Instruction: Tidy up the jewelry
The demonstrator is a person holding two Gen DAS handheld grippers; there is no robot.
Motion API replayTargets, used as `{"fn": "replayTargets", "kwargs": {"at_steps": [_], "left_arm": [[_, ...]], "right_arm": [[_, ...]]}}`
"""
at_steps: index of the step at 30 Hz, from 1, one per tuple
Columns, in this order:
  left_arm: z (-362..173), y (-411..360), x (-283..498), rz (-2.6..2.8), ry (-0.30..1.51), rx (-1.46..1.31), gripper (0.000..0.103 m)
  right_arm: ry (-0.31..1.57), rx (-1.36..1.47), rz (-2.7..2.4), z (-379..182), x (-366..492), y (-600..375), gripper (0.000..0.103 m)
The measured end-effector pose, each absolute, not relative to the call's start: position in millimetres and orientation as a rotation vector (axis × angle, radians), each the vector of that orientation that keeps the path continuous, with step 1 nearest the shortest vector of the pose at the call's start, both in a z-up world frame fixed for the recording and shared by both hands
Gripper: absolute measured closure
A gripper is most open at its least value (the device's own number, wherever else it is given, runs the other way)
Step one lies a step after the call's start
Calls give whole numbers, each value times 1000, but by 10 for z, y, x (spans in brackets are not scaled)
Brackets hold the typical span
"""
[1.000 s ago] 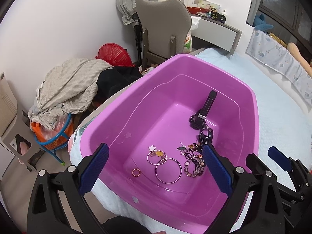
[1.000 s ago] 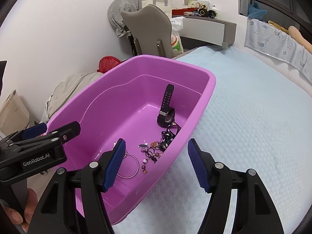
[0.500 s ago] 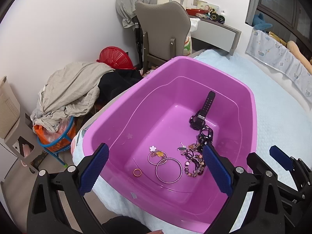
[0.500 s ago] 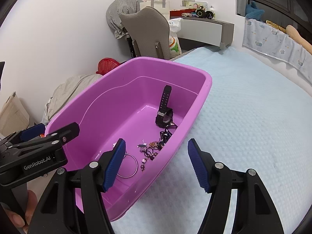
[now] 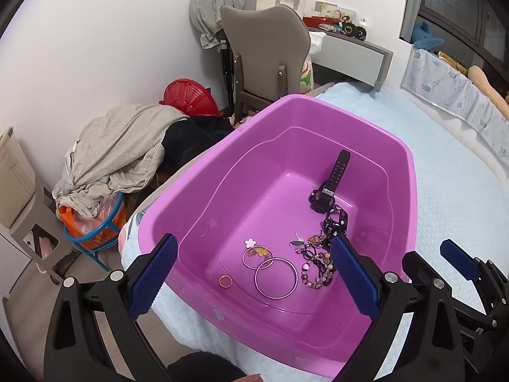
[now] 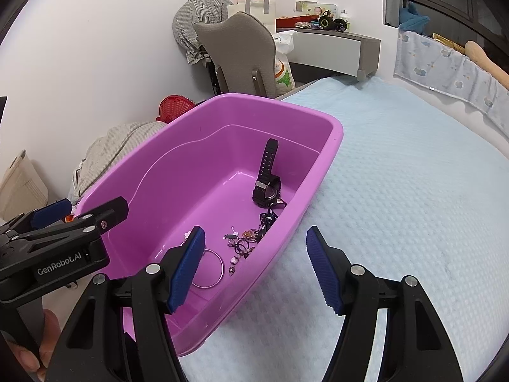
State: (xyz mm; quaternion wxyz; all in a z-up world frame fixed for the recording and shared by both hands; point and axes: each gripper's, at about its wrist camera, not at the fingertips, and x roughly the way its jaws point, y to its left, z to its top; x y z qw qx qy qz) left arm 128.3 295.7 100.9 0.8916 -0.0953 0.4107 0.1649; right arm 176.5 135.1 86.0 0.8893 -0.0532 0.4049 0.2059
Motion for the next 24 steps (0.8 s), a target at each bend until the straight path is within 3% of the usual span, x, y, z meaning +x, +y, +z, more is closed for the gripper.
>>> {"fn": "replayTargets", "kwargs": {"at_steps": [24], "left_arm": [[999,2959,1252,342,857,-201,8]], "right_arm": [[845,-114,430,838,1727,1385,39]]}}
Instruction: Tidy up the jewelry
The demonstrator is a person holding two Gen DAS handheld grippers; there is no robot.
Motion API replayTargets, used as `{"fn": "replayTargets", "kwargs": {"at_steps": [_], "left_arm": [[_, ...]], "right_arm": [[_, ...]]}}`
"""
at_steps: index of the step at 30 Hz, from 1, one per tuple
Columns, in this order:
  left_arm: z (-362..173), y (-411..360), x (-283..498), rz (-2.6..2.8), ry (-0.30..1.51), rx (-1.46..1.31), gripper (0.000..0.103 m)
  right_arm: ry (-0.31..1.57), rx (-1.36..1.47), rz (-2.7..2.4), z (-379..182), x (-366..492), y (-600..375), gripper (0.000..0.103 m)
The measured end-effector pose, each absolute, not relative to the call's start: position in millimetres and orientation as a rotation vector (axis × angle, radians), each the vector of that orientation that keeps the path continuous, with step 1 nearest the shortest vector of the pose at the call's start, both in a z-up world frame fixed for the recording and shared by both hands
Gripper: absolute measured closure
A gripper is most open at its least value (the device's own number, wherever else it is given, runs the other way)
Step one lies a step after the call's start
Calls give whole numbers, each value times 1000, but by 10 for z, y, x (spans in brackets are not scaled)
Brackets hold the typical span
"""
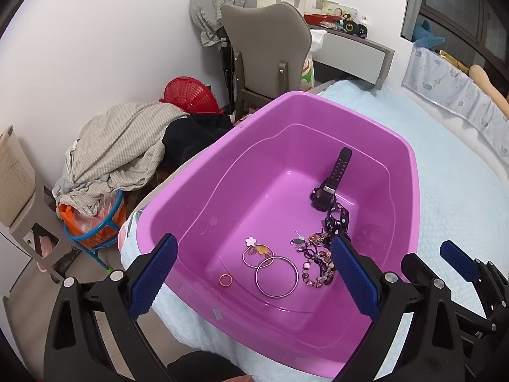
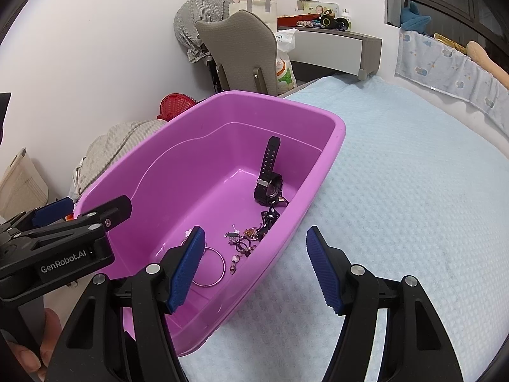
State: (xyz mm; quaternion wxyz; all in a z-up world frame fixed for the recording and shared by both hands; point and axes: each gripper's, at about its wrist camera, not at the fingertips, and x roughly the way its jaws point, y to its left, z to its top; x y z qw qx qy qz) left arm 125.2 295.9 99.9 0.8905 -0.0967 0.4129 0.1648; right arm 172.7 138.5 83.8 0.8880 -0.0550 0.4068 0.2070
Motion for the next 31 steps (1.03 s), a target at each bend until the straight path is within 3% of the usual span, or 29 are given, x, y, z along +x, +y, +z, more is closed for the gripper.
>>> {"fn": "replayTargets", "kwargs": {"at_steps": [31], "left_arm": [[993,2974,1280,333,863,-203,8]], "right_arm": [[846,-113,436,840,1701,1405,39]]}}
